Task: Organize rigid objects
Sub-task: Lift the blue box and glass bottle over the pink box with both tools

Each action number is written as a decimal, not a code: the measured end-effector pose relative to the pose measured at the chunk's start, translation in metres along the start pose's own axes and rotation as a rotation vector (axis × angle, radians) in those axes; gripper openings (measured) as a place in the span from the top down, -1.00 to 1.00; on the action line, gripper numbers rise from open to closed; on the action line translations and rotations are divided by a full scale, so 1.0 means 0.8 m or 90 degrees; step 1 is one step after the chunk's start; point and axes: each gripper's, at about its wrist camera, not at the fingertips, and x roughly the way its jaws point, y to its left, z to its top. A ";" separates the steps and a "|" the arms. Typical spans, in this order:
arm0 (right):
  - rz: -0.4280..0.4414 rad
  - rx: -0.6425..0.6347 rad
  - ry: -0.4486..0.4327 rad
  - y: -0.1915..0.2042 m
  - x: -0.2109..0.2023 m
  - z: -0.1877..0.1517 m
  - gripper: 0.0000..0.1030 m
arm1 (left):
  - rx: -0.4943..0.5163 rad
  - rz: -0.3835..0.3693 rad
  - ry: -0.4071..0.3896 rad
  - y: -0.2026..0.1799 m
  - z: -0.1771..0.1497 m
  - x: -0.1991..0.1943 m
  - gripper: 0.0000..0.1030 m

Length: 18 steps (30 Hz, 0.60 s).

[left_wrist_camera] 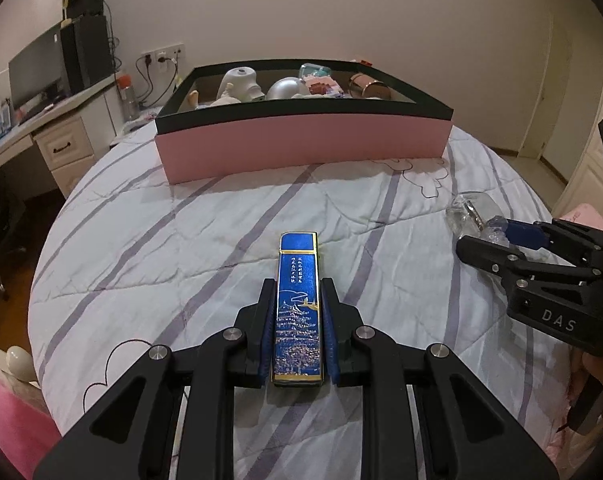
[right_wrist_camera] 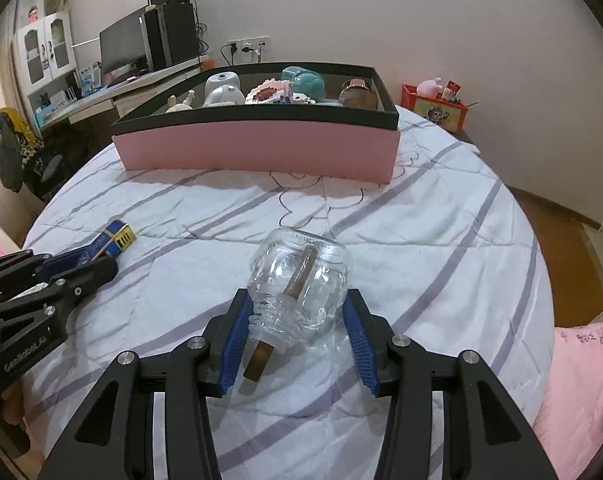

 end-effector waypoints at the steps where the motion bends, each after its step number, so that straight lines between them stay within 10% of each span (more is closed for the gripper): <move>1: 0.001 0.001 0.002 -0.002 0.000 0.001 0.05 | -0.005 0.000 0.001 0.000 0.000 0.000 0.60; 18: 0.058 0.054 -0.076 -0.010 -0.034 0.004 0.03 | -0.021 0.009 -0.055 -0.007 0.015 -0.031 0.61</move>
